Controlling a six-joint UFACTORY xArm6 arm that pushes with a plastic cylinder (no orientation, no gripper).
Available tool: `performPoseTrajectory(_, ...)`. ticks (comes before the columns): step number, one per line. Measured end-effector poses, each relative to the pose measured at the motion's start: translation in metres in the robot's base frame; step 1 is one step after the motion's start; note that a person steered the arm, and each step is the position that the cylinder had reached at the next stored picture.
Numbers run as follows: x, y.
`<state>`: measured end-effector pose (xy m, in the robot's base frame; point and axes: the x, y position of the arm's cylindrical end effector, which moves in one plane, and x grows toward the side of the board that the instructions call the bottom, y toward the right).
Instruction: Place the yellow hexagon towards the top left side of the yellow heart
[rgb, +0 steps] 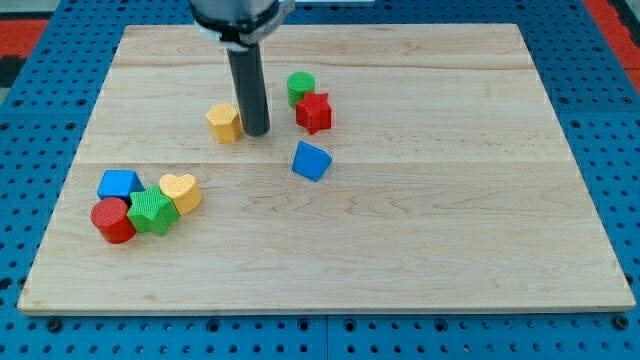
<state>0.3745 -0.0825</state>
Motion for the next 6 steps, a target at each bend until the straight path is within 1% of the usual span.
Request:
performPoseTrajectory(1,-0.015,-0.015)
performPoseTrajectory(2,0.011,-0.050)
performPoseTrajectory(3,0.043,-0.060)
performPoseTrajectory(4,0.097,-0.071)
performPoseTrajectory(5,0.106,-0.071)
performPoseTrajectory(6,0.110,0.012)
